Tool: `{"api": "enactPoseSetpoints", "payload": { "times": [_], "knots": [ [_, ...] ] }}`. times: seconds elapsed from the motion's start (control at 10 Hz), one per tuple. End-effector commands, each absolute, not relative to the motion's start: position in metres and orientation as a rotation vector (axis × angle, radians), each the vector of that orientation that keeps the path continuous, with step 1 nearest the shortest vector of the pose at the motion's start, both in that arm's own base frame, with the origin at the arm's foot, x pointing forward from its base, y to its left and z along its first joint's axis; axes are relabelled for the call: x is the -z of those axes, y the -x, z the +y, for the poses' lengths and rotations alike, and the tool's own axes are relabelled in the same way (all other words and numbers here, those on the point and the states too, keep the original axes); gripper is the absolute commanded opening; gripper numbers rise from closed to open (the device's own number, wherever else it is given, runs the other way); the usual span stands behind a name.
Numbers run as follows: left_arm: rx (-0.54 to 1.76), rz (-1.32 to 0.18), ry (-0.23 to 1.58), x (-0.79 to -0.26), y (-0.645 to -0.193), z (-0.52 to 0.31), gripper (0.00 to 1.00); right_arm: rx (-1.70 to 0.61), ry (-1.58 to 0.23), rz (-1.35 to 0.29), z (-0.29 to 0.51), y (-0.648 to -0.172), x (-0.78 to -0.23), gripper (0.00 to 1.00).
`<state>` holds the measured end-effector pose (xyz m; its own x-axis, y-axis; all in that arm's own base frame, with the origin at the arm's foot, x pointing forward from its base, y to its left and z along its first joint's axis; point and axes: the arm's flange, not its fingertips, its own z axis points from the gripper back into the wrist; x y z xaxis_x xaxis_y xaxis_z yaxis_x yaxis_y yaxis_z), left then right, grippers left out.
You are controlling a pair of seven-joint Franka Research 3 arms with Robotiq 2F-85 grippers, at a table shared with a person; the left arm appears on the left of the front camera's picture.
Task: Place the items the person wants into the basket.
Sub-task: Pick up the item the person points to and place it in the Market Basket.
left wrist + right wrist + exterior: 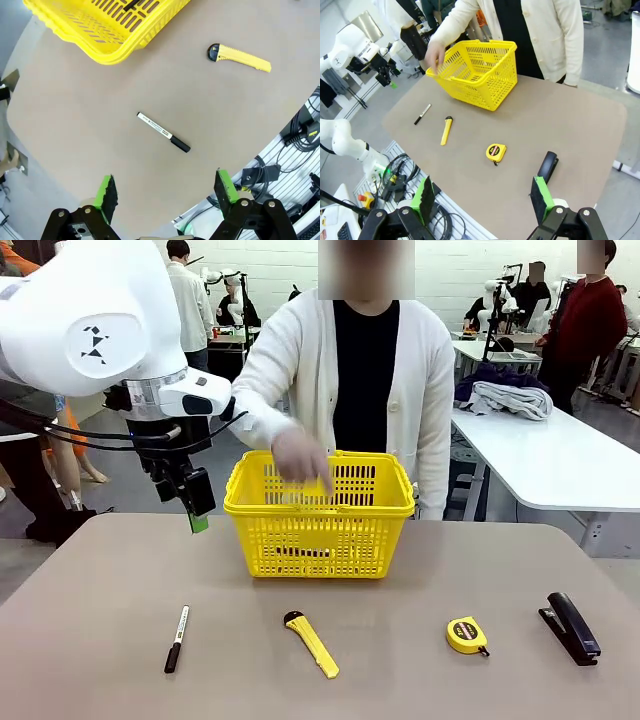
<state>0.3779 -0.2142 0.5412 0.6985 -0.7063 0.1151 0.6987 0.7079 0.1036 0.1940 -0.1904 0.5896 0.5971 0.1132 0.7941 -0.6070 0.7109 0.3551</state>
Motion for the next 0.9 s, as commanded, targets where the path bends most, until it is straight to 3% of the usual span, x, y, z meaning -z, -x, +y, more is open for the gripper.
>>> {"api": "enactPoseSetpoints", "payload": {
  "times": [0.0,0.5,0.6,0.8],
  "knots": [
    [0.792,-0.146,-0.072,-0.543,-0.376,-0.218,1.0,-0.468,-0.681,-0.849,-0.19,-0.195,-0.589,1.0],
    [0.798,-0.151,-0.052,-0.542,-0.375,-0.219,1.0,-0.468,-0.681,-0.849,-0.19,-0.195,-0.589,1.0],
    [0.624,-0.172,-0.114,-0.521,-0.367,-0.248,1.0,-0.468,-0.681,-0.849,-0.19,-0.195,-0.589,1.0],
    [0.503,-0.218,-0.133,-0.49,-0.351,-0.307,1.0,-0.468,-0.681,-0.849,-0.19,-0.195,-0.589,1.0]
  ]
}}
